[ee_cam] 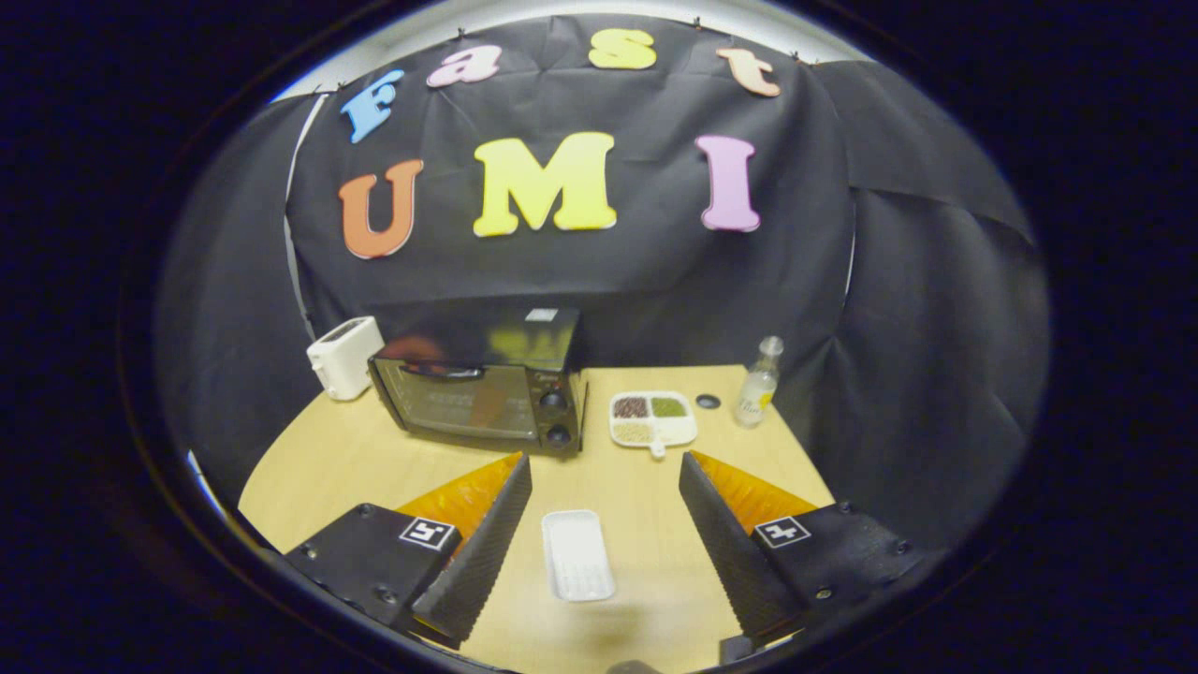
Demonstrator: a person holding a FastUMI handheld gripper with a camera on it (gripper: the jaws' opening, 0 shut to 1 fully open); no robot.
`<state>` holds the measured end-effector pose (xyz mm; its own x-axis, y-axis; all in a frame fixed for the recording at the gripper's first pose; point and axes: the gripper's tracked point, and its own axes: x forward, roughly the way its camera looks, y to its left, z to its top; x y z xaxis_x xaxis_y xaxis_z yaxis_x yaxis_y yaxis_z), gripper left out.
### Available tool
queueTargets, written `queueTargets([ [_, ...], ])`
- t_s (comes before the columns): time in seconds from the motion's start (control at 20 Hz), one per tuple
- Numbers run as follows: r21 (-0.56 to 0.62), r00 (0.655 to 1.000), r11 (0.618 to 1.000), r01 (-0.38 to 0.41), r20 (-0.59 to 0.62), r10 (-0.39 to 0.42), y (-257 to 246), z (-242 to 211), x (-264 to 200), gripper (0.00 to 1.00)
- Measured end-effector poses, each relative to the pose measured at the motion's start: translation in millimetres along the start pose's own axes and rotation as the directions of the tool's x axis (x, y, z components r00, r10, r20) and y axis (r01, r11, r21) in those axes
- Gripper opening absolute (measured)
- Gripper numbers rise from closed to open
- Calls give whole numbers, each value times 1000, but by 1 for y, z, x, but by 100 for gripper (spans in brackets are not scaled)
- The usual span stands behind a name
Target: Open the toaster oven, put the food inside, and close the toaster oven door.
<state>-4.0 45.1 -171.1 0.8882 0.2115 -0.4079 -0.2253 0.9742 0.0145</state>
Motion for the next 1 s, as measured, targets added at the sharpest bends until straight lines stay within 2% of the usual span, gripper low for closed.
queueTargets([
  [0.25, -15, 976, 999, -45, 212, 47, -34, 74, -83, 100],
  [0.55, -50, 925, 996, -70, 370, 83, -30, 114, -145, 100],
  [0.75, -53, 910, 988, -147, 385, 156, 4, 120, -171, 100],
  [1.0, -37, 916, 990, -133, 378, 137, 16, 121, -185, 100],
])
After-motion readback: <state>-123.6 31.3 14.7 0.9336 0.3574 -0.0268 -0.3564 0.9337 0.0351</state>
